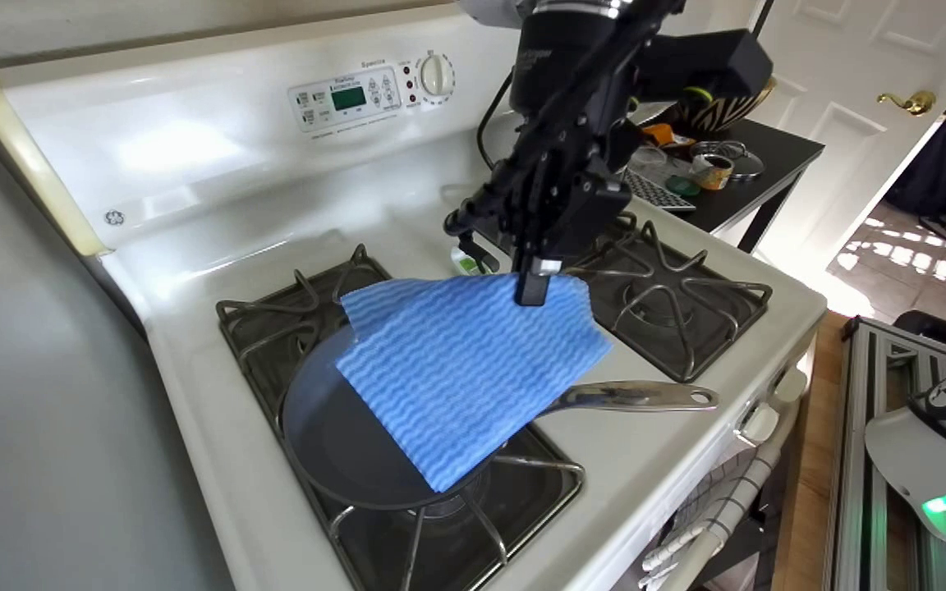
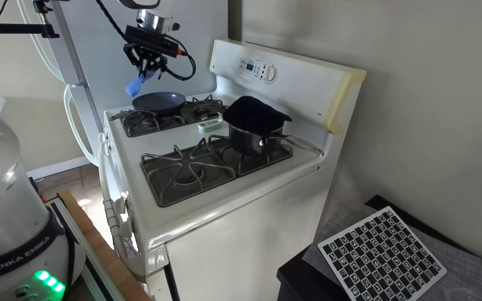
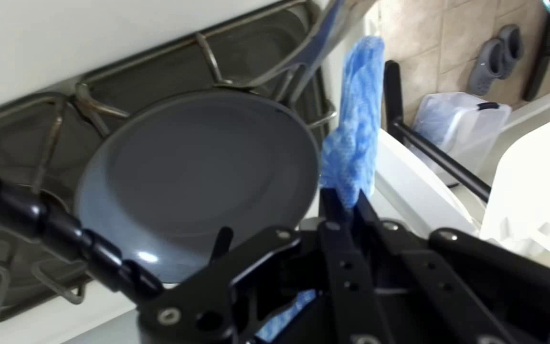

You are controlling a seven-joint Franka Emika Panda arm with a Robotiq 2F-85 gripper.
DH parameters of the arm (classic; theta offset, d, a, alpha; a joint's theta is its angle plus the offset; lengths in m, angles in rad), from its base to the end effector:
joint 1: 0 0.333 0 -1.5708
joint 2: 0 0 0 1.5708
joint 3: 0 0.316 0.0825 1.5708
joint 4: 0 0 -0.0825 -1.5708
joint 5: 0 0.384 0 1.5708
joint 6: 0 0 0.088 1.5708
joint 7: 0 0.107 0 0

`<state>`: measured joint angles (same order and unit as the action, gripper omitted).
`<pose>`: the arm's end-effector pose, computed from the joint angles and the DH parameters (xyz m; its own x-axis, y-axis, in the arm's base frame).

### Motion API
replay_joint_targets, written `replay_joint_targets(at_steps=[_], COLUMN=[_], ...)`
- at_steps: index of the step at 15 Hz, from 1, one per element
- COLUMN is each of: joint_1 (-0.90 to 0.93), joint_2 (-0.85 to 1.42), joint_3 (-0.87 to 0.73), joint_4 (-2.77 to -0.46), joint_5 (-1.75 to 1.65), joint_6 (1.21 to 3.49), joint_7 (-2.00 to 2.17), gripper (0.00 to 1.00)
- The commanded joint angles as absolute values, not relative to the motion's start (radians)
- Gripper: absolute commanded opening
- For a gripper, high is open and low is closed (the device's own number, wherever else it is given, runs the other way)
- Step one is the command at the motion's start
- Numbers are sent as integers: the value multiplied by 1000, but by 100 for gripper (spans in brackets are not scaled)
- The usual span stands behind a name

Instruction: Move the pan forward, then use the blue towel to wipe the handle of the pan

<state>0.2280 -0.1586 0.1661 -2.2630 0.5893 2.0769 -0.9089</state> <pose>0.4445 0.2172 0.4300 0.5605 0.7709 0.3026 0.8171 -0.4553 -0.3536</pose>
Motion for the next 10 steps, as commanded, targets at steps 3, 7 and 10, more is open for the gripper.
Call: replay_joint_targets(at_steps=[3, 7, 10], joint_1=[219, 210, 204], joint_2=[-214, -203, -189], joint_3=[134, 129, 134], joint_4=[-2262, -2283, -2303], joint_5=[560, 503, 430], joint_6=[1850, 1744, 1731], joint_7=[-897, -897, -892], gripper=[0, 0, 0])
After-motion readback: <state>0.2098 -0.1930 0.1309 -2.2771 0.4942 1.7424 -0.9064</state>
